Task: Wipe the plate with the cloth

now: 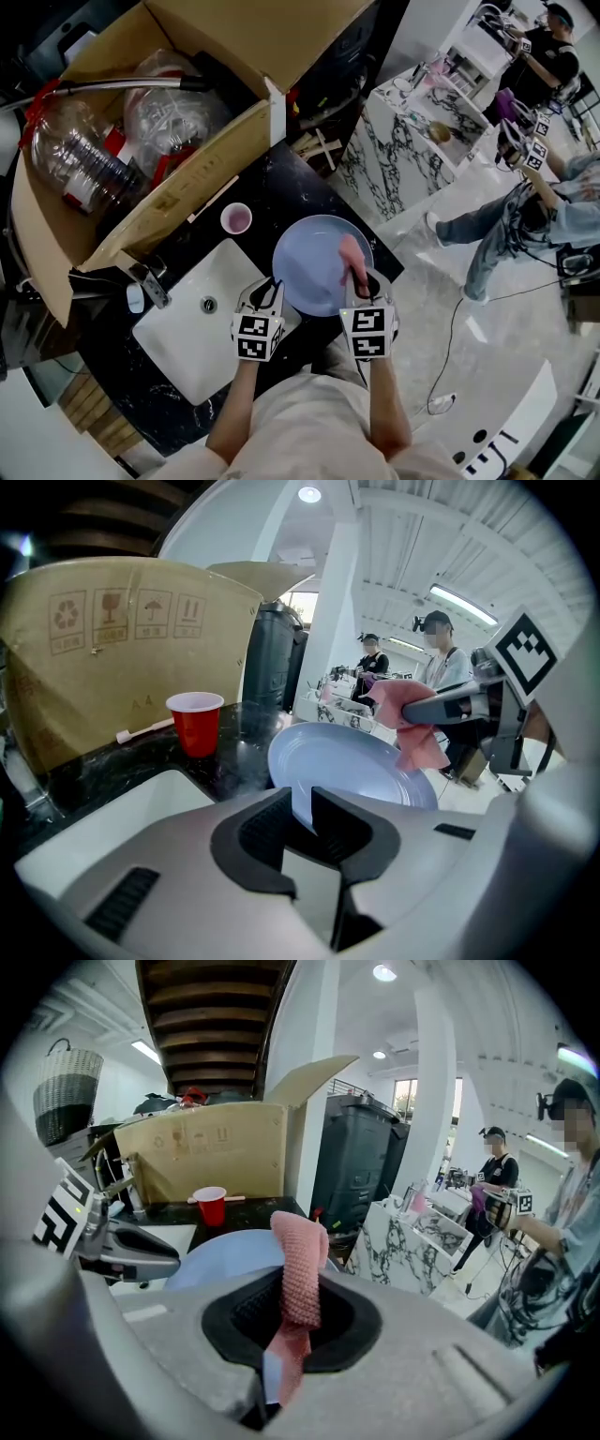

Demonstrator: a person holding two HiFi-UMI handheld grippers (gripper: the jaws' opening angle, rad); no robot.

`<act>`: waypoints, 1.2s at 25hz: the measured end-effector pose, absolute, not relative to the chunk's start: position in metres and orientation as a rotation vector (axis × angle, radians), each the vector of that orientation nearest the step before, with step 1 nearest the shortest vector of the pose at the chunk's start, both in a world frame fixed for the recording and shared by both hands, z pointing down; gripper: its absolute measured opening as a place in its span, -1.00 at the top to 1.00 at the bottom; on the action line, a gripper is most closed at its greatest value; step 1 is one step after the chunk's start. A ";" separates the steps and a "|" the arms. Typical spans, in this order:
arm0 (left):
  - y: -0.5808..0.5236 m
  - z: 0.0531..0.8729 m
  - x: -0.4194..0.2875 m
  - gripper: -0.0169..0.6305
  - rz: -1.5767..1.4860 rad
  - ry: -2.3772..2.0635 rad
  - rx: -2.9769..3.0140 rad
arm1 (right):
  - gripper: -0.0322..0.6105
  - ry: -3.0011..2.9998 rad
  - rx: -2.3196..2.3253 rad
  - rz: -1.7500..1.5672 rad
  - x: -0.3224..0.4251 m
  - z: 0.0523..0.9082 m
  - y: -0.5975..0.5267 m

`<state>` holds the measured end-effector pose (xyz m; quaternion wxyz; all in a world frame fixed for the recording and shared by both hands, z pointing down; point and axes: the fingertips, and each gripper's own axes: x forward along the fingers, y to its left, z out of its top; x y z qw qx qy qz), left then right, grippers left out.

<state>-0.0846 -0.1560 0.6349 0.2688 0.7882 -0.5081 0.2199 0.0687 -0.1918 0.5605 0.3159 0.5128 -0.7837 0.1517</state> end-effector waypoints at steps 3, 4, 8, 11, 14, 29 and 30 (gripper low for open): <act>-0.155 0.634 -0.084 0.74 0.590 -1.367 2.129 | 0.81 -2.107 1.306 0.416 0.050 0.560 -0.184; -0.155 0.634 -0.084 0.74 0.589 -1.366 2.129 | 0.81 -2.117 1.287 0.417 0.044 0.561 -0.182; -0.153 0.634 -0.083 0.74 0.588 -1.361 2.132 | 0.81 -2.149 1.212 0.416 0.020 0.568 -0.170; -0.151 0.635 -0.083 0.74 0.590 -1.359 2.131 | 0.81 -2.173 1.170 0.429 0.006 0.572 -0.163; -0.150 0.635 -0.082 0.74 0.589 -1.356 2.131 | 0.81 -2.206 1.133 0.449 -0.009 0.575 -0.158; -0.149 0.635 -0.081 0.75 0.577 -1.360 2.137 | 0.81 -2.244 1.004 0.577 -0.049 0.606 -0.140; -0.150 0.634 -0.081 0.75 0.576 -1.363 2.137 | 0.81 -2.242 0.998 0.584 -0.049 0.609 -0.139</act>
